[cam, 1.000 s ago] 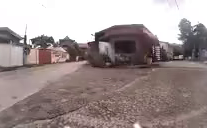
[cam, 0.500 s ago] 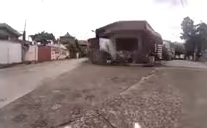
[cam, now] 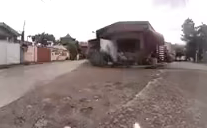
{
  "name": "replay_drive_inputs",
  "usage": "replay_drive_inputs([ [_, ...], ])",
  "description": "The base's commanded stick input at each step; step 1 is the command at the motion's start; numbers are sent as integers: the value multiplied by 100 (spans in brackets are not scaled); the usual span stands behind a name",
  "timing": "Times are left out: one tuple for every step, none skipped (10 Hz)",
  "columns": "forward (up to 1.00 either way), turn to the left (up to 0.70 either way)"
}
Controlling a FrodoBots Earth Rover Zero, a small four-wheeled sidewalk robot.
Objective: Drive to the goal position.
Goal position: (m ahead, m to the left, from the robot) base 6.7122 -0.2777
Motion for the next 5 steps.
replay_drive_inputs([
  [70,23],
  [70,35],
  [70,8],
  [70,0],
  [70,0],
])
